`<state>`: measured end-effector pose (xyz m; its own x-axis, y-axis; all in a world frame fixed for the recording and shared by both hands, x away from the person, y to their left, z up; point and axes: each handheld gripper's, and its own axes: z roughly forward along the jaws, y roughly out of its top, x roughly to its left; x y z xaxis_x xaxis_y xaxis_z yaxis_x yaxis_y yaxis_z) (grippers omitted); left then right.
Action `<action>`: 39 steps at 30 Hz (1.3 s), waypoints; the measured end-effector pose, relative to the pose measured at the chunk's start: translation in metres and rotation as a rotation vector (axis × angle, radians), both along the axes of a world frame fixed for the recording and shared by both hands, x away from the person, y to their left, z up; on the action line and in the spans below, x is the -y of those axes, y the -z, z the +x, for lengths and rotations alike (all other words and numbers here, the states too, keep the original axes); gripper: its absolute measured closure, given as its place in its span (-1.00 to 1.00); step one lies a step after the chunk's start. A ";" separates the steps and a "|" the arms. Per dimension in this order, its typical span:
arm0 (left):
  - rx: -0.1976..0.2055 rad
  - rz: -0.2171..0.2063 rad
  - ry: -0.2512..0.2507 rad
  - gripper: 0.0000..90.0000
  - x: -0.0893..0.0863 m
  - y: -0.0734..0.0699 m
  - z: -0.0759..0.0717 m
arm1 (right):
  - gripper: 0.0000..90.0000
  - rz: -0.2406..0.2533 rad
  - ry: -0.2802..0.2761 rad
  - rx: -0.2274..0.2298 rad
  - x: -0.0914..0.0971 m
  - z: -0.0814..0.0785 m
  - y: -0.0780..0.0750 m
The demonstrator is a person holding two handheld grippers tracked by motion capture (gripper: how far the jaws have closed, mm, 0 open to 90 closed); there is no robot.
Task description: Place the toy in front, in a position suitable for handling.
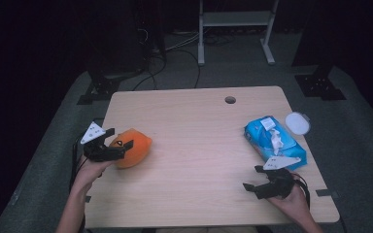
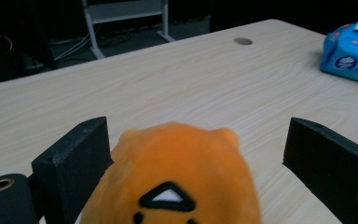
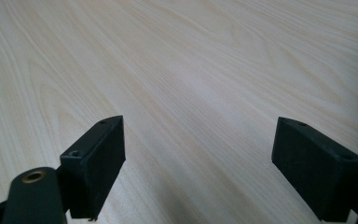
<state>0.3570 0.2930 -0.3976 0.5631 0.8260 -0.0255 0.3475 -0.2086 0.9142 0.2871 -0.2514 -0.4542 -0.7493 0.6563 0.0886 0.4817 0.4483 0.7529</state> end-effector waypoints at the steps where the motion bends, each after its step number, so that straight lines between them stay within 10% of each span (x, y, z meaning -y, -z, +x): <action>1: -0.008 0.002 -0.004 -0.84 -0.002 0.003 0.001 | -0.64 -0.004 -0.002 0.000 -0.001 0.000 0.000; 17: -0.079 -0.009 0.000 -0.07 -0.013 0.038 0.005 | -0.56 -0.015 -0.018 0.001 -0.003 -0.002 -0.001; 26: -0.092 0.020 -0.029 0.17 -0.007 0.027 0.005 | -0.53 -0.024 -0.016 0.000 -0.003 -0.002 -0.001; 39: -0.035 -0.121 0.019 0.27 0.001 -0.004 0.005 | -0.51 -0.012 0.001 0.014 0.002 -0.002 -0.005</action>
<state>0.3624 0.2923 -0.3932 0.5758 0.8048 -0.1443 0.3766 -0.1044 0.9205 0.2850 -0.2537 -0.4493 -0.7495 0.6583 0.0703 0.4720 0.4569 0.7540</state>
